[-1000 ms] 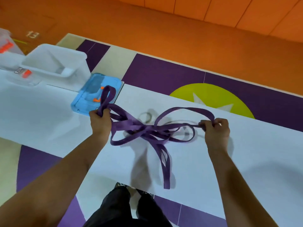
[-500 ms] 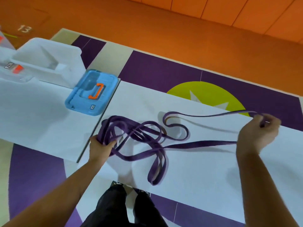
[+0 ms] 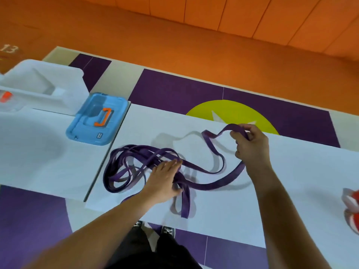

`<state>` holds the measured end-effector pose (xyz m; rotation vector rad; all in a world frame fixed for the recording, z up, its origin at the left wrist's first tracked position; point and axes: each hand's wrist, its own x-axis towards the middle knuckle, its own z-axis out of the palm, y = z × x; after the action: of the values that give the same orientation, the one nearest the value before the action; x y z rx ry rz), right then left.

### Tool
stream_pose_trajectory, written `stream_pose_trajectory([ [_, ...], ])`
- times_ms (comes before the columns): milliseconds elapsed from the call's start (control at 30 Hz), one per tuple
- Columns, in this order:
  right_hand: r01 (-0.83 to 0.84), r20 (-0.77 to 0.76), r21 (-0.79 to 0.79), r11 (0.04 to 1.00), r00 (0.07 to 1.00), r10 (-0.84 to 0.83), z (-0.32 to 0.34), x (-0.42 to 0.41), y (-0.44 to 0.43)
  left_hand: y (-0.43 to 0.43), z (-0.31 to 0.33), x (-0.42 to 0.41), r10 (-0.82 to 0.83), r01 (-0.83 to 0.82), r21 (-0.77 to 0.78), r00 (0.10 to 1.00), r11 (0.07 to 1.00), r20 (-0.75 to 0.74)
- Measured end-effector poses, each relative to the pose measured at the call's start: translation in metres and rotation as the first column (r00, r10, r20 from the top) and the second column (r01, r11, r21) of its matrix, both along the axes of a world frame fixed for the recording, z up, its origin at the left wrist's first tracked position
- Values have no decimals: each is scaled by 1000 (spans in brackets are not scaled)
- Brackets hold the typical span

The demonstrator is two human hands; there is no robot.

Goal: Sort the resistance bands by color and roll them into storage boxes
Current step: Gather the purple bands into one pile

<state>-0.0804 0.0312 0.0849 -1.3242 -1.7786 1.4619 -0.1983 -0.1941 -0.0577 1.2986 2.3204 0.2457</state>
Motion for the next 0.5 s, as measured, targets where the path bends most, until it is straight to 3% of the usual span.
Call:
stream_pose_trajectory([
  [100, 78, -195, -120, 990, 976, -100, 27, 0, 7, 33, -14, 19, -98, 112, -123, 989, 986, 113],
  [200, 127, -280, -58, 990, 950, -138, 57, 10, 28, 40, -20, 26, -159, 162, -194, 987, 967, 34],
  [267, 122, -250, 41, 992, 962, -109, 66, 19, 39, 39, -19, 23, -98, 93, -104, 994, 990, -45],
  [367, 25, -116, 134, 991, 993, -9, 55, 23, 37, 29, -21, 11, 86, -87, 53, 996, 995, 28],
  [433, -25, -22, 145, 989, 999, 28, 39, 17, 26, 19, -27, 4, 146, -143, -59, 988, 988, 47],
  [500, -51, 11, 112, 992, 999, 50, 24, 11, 14, 11, -34, 1, 133, -142, -195, 989, 970, -59],
])
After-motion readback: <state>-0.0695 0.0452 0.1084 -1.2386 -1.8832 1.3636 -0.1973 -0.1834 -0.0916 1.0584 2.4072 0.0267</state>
